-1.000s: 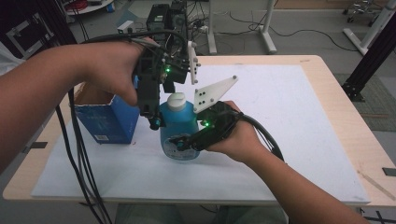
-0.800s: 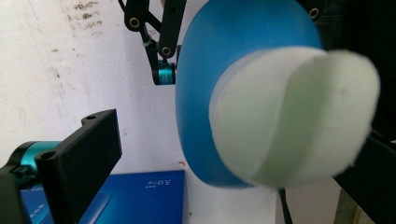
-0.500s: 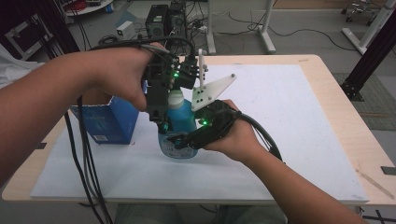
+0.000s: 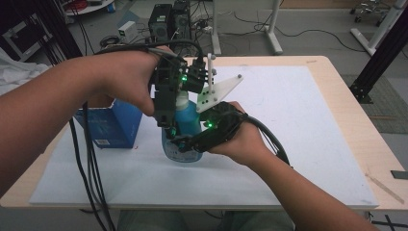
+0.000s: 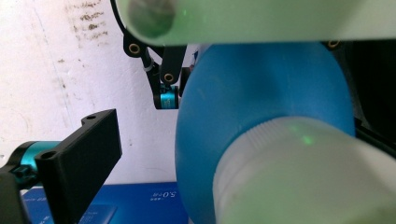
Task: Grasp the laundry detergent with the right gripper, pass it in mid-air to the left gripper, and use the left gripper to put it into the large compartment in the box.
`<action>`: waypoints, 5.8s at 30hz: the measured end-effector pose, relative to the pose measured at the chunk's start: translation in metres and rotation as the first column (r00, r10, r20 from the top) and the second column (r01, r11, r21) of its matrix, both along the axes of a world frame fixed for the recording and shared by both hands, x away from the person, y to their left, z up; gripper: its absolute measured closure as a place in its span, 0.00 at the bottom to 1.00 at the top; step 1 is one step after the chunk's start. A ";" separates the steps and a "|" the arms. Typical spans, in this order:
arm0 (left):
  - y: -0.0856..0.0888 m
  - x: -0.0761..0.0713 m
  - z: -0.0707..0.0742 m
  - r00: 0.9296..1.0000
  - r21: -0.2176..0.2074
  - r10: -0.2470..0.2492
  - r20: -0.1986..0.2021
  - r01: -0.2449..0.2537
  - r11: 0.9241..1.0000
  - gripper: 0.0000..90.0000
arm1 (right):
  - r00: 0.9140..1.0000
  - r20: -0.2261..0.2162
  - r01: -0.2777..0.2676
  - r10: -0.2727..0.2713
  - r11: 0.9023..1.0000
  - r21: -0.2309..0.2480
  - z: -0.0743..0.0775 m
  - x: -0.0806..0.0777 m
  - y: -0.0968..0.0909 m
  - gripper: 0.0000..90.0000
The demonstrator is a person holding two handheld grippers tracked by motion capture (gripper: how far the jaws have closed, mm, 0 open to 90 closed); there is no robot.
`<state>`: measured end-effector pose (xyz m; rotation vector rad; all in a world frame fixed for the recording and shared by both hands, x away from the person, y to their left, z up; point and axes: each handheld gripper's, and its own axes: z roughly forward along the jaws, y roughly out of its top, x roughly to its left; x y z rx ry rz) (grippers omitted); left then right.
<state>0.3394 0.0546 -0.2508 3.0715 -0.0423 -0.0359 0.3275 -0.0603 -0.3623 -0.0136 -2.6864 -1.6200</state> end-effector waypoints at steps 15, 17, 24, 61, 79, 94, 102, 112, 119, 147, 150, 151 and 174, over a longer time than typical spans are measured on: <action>-0.001 0.000 0.000 1.000 0.006 0.001 0.004 -0.001 1.000 0.02 | 1.000 -0.007 0.005 -0.005 1.000 0.004 0.000 0.002 0.000 0.53; -0.001 0.000 0.000 1.000 0.006 0.004 0.004 -0.004 1.000 0.02 | 1.000 -0.007 0.005 -0.005 1.000 0.005 0.000 0.002 0.000 0.53; -0.002 -0.001 0.001 1.000 0.011 -0.003 0.001 0.003 1.000 0.08 | 1.000 -0.008 0.010 -0.010 1.000 0.005 -0.001 0.002 0.000 0.53; -0.003 -0.004 0.003 1.000 0.026 -0.014 0.015 0.014 1.000 0.23 | 1.000 -0.014 0.012 -0.012 1.000 0.011 -0.001 0.003 0.001 0.53; -0.006 -0.004 0.002 1.000 0.035 -0.021 0.021 0.020 0.999 0.30 | 1.000 -0.022 0.018 -0.018 1.000 0.020 0.000 0.003 0.001 0.53; -0.007 -0.004 0.002 0.999 0.043 -0.035 0.029 0.034 0.999 0.43 | 0.999 -0.022 0.025 -0.025 0.999 0.027 0.000 0.004 -0.001 0.53; -0.009 -0.006 0.004 0.999 0.037 -0.028 0.037 0.026 0.999 0.44 | 1.000 -0.019 0.016 -0.015 0.999 0.032 0.002 0.005 -0.002 0.53; -0.010 -0.007 0.009 1.000 0.019 -0.010 0.023 0.010 1.000 0.44 | 1.000 -0.028 -0.001 0.002 0.999 0.053 0.004 0.004 -0.005 0.51; -0.009 -0.006 0.016 0.999 0.009 -0.012 0.035 0.012 1.000 0.44 | 1.000 -0.028 0.002 -0.001 0.998 0.061 0.006 0.005 -0.007 0.43; -0.001 0.000 0.022 0.999 0.043 0.036 0.023 -0.037 0.998 0.44 | 0.999 -0.040 -0.011 0.011 1.000 0.006 0.016 0.007 -0.026 0.16; 0.003 0.002 0.028 0.998 0.043 0.055 0.019 -0.055 0.998 0.44 | 0.999 -0.033 -0.013 0.013 1.000 -0.021 0.017 0.008 -0.031 0.15; 0.005 0.003 0.030 0.998 0.040 0.058 0.021 -0.059 0.997 0.44 | 0.999 -0.031 -0.013 0.012 0.999 -0.030 0.018 0.009 -0.033 0.14; 0.054 0.031 0.090 0.843 0.029 0.537 0.004 -0.537 0.843 0.44 | 0.998 0.031 0.063 -0.058 0.977 -0.202 0.055 0.021 -0.078 0.01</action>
